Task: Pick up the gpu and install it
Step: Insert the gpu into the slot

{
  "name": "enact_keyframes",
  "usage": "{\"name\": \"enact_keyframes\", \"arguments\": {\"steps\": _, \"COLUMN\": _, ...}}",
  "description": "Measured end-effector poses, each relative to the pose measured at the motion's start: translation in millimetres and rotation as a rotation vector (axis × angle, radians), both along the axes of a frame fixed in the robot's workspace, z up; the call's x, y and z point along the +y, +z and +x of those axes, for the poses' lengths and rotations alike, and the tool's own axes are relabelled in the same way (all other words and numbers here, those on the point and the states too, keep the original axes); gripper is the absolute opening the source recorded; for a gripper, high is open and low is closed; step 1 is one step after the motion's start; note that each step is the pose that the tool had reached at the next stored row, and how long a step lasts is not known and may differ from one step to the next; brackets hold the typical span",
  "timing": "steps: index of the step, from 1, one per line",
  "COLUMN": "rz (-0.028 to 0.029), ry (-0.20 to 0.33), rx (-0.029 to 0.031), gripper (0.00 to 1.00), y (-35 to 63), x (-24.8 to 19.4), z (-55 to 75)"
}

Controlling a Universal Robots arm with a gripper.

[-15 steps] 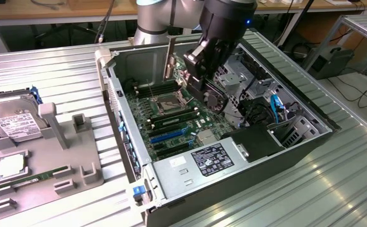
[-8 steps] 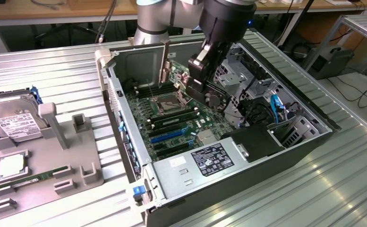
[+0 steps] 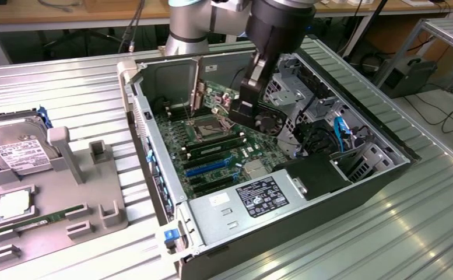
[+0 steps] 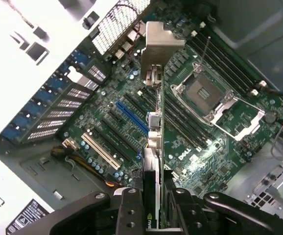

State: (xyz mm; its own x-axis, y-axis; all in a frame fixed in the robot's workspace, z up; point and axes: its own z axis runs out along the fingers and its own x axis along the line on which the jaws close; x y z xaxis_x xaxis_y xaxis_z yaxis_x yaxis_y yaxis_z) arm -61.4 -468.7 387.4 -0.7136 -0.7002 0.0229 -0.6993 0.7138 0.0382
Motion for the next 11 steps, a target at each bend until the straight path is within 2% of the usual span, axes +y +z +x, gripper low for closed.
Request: {"name": "enact_keyframes", "arguments": {"steps": 11, "rz": -0.0001, "ry": 0.25, "rx": 0.0, "gripper": 0.26, "y": -6.0, "x": 0.0, "z": 0.0}}
